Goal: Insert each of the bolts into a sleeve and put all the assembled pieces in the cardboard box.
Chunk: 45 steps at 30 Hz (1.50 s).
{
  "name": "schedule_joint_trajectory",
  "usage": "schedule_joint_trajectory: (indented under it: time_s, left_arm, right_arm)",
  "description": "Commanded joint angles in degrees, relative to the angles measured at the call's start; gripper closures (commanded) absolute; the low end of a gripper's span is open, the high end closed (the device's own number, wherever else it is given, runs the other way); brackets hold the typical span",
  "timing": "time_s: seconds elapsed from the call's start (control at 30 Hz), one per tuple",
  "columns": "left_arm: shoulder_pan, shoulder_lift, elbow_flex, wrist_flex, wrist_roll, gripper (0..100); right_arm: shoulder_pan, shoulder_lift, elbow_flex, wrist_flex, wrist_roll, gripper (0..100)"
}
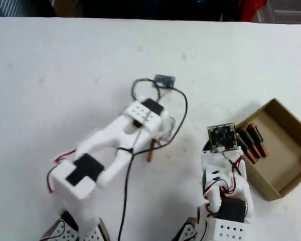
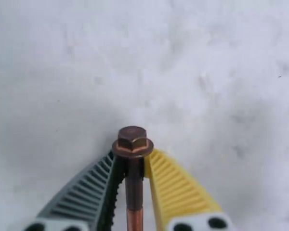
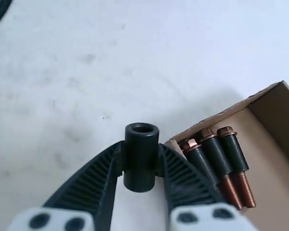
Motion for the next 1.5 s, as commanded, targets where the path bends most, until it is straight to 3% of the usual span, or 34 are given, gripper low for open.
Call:
schedule_joint_trajectory:
  time_s: [0.0,0.23,0.5,0.67,0.87,1.03,1.33,1.47]
  left_arm:
    - [-3.1,-8.9,-1.3,7.7,-6.0,98]
    - [-3.2,-13.8,-1.4,19.0,-7.9,98]
    - [-7.8,-19.0,-1.0,25.8,-17.0,98]
    - [-13.1,-25.4,0.0,25.8,-17.3,98]
    - [-13.5,-34.7,5.7,24.6,-21.1,98]
    - [-17.1,-42.0,9.8,21.3,-22.2,98]
    - [-20.5,-50.0,11.4,19.5,-22.2,98]
    - [-20.6,-54.0,12.0,16.4,-22.2,98]
  right_arm:
    - [-3.6,-0.6,-0.4,-1.1,0.2,98.2]
    - [-13.7,-0.6,0.9,-1.3,0.2,98.2]
    - [-18.8,-0.7,1.1,-1.5,0.2,98.2]
    - [-22.2,-0.7,1.1,-4.4,0.2,98.2]
    - [-27.8,-0.6,1.1,-8.0,-0.3,98.2]
    - [-30.2,-0.6,1.1,-11.1,-8.9,98.2]
    - [-37.8,-0.5,1.1,-18.0,-10.2,98.2]
    - [-40.3,-0.5,2.1,-22.6,-17.7,98.2]
